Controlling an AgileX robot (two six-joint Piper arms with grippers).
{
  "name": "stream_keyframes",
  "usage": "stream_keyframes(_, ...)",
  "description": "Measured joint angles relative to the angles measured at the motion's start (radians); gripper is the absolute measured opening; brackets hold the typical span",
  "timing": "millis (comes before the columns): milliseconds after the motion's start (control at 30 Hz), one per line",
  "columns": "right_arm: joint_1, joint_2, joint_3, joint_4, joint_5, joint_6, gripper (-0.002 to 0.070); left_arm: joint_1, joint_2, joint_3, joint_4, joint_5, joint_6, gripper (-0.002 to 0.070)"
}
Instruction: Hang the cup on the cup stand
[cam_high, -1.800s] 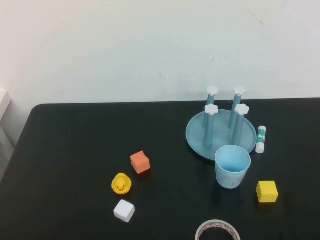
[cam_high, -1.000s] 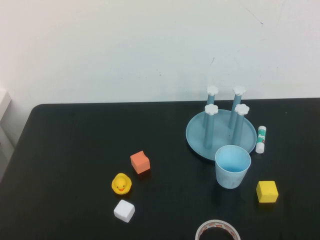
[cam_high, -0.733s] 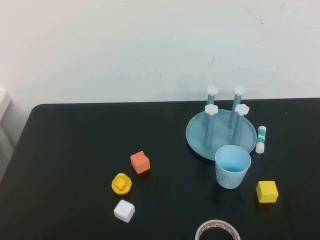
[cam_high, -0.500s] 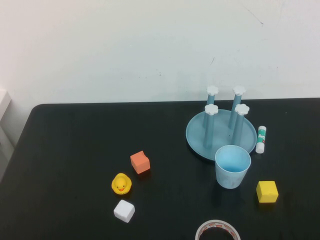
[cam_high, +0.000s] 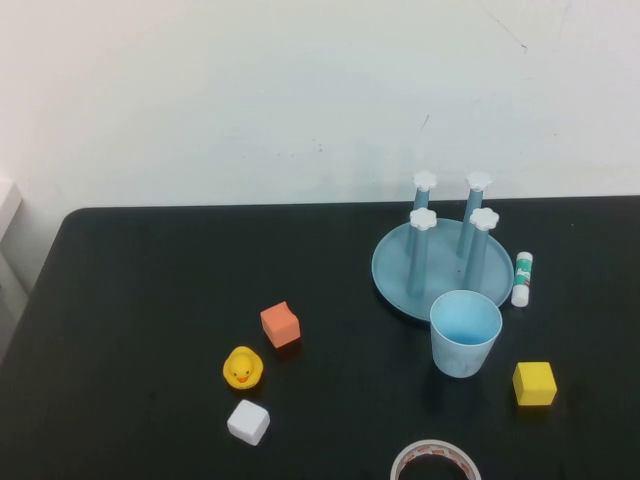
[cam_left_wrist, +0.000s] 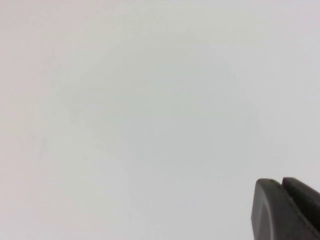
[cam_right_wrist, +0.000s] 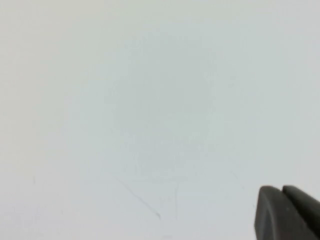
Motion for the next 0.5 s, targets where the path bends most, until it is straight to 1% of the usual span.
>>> stream_keyframes(133,0.0,0.0,0.0,0.036,-0.024,0.018,-0.0001,0.0,0.0,0.0,-0.002,-0.089,0.01,-0.0001)
stream_keyframes(167,0.0,0.0,-0.005,0.055,-0.018,0.019,-0.0001,0.0,-0.001,0.0,-0.002,-0.081,0.01,-0.0001)
stream_keyframes(200,0.0,0.0,-0.021,0.072,0.01,0.019,-0.0001,0.0,-0.001,-0.016,-0.003,-0.034,0.01,-0.0001)
stream_keyframes(233,0.0,0.0,-0.044,0.087,0.048,0.017,-0.0001,0.0,-0.001,-0.042,-0.003,0.029,0.01,-0.0001)
stream_keyframes(333,0.0,0.023,-0.192,0.106,0.243,-0.032,-0.0001,0.0,0.001,-0.207,-0.003,0.338,0.033,-0.0001)
stream_keyframes(433,0.0,0.123,-0.357,0.107,0.449,-0.097,-0.0001,0.0,0.06,-0.385,0.004,0.593,0.085,-0.0001)
stream_keyframes(500,0.0,0.226,-0.455,0.108,0.577,-0.127,-0.0001,0.0,0.132,-0.469,0.008,0.719,0.113,-0.0001)
